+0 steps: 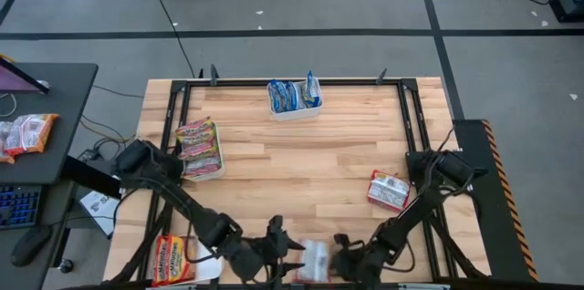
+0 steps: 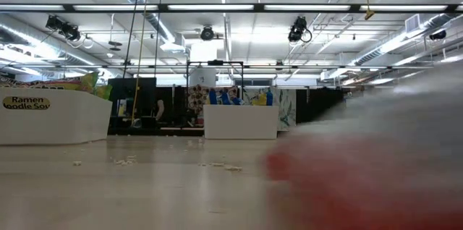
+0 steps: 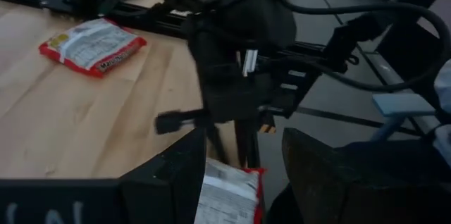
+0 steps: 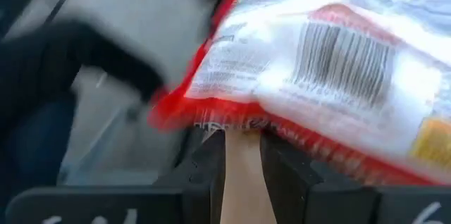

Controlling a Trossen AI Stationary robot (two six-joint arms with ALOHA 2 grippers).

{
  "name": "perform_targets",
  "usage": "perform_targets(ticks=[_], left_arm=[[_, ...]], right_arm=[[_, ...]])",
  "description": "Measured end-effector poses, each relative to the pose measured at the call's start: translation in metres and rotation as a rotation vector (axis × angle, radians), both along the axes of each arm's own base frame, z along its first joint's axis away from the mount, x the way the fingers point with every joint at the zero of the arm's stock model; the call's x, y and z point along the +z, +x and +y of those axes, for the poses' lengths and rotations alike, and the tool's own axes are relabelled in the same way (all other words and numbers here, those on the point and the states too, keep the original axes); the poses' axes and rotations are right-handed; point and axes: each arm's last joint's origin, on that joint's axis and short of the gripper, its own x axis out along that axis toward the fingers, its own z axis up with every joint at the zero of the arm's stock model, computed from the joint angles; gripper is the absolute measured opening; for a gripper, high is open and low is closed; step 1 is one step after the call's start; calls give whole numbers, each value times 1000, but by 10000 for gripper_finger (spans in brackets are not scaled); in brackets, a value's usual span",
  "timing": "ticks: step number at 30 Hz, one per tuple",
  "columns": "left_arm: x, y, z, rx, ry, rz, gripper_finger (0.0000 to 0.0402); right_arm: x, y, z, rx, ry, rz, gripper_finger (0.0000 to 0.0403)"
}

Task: Sort Maruchan noodles
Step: Put the red noodle pack into the bottom white bin

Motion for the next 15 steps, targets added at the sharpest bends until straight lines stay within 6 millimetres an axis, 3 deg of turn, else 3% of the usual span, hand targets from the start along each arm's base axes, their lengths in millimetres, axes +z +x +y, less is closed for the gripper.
perform_targets(ticks=[4,8,12,15], left_arm=[[1,-10,-11,19,41,-21,192],[-3,-19,-15,133,27,-12,192],[-20,-20,-9,255,3,69,192],[-49,-14,-5,315,43,151,194]], right_arm=[[7,21,-16,-295,-37,-143,96],[23,43,-46,-512,-106,-251,96],[43,56,-69,-534,-163,-275,96],[59,51,-81,-471,-219,-207,96]])
